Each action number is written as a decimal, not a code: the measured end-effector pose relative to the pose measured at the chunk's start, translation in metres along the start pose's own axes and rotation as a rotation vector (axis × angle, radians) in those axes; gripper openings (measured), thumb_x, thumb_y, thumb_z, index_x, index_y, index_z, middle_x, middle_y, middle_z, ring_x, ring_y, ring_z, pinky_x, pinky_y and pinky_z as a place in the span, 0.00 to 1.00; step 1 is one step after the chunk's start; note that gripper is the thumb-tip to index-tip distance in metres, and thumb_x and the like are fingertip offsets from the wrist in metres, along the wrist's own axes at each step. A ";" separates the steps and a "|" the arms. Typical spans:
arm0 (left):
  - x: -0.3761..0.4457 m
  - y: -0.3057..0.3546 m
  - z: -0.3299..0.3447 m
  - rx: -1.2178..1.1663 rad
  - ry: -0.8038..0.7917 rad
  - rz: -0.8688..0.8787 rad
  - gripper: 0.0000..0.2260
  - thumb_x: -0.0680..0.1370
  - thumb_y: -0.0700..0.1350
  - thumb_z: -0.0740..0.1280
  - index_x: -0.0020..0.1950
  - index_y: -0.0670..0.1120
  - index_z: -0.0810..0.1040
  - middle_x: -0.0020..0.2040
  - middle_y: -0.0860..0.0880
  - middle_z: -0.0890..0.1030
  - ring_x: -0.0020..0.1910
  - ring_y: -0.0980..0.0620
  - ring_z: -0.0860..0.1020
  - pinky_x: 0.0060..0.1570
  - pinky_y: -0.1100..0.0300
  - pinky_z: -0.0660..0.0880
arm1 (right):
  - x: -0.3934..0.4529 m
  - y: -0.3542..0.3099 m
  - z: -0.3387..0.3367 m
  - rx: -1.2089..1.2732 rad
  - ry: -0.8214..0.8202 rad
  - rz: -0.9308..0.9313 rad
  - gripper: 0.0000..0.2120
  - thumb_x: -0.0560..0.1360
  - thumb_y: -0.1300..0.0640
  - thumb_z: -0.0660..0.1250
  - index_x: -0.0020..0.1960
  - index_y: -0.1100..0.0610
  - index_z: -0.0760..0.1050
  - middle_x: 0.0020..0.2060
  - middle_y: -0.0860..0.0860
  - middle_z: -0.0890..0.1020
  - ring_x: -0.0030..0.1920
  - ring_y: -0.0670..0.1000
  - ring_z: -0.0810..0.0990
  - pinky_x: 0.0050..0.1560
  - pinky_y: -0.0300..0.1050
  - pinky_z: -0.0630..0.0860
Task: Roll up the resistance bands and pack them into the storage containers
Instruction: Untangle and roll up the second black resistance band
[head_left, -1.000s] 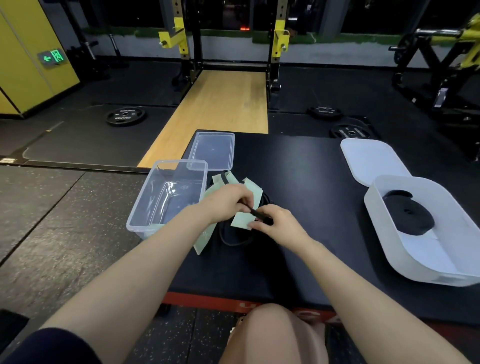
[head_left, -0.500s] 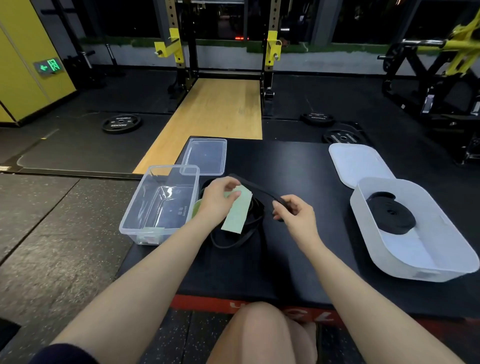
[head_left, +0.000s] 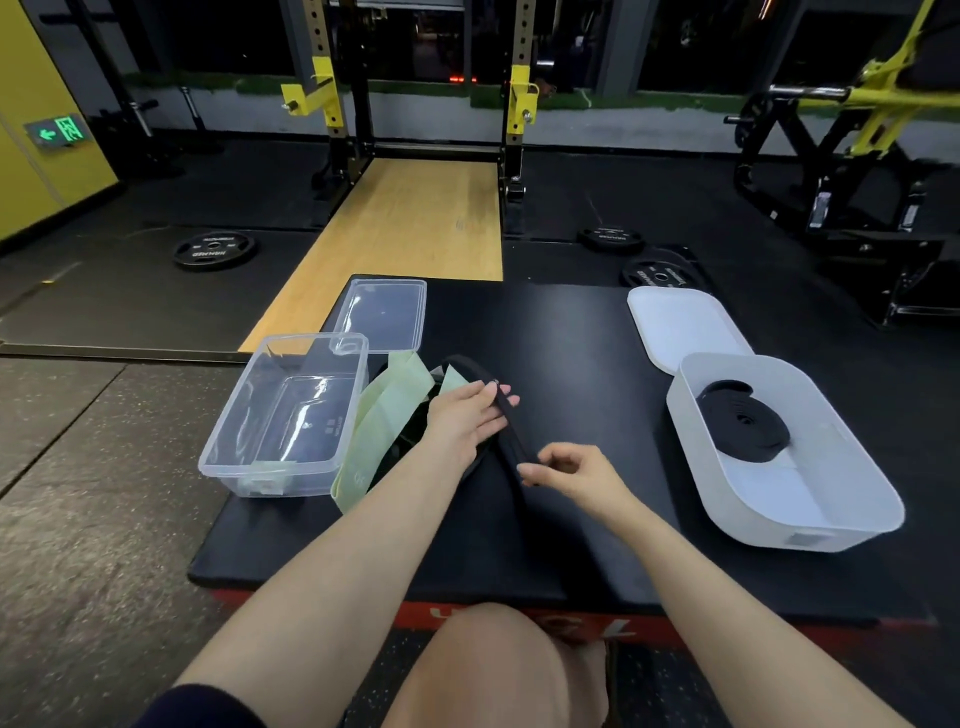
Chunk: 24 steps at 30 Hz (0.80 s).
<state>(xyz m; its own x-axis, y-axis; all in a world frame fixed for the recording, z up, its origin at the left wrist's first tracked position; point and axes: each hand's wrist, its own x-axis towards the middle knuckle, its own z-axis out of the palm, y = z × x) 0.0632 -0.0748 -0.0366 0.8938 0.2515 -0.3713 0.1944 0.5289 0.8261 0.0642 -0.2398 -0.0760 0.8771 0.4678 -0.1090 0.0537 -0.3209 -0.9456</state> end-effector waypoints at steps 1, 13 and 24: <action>-0.001 -0.002 0.001 0.031 -0.009 0.014 0.15 0.80 0.36 0.61 0.66 0.34 0.67 0.46 0.45 0.80 0.47 0.46 0.80 0.44 0.58 0.79 | -0.002 -0.002 -0.002 0.029 -0.035 0.010 0.09 0.73 0.53 0.71 0.36 0.54 0.79 0.35 0.51 0.84 0.40 0.47 0.80 0.45 0.38 0.73; -0.021 -0.047 0.019 0.538 -0.365 -0.049 0.04 0.77 0.38 0.66 0.52 0.41 0.76 0.48 0.41 0.81 0.43 0.50 0.81 0.42 0.63 0.79 | 0.058 -0.029 -0.010 0.012 0.142 0.244 0.05 0.72 0.53 0.73 0.40 0.54 0.82 0.36 0.51 0.85 0.38 0.51 0.83 0.45 0.49 0.81; 0.019 -0.012 -0.042 0.933 0.183 0.370 0.08 0.77 0.36 0.65 0.54 0.41 0.79 0.50 0.47 0.81 0.49 0.51 0.78 0.49 0.70 0.69 | 0.055 0.022 -0.044 -0.089 0.395 0.353 0.09 0.77 0.57 0.66 0.41 0.60 0.80 0.28 0.49 0.81 0.28 0.46 0.77 0.28 0.33 0.74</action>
<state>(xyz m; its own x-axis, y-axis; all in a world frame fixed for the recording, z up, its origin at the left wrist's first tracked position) 0.0611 -0.0422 -0.0718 0.9013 0.4327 -0.0202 0.2262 -0.4302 0.8739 0.1342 -0.2571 -0.0892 0.9611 -0.0216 -0.2755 -0.2518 -0.4789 -0.8410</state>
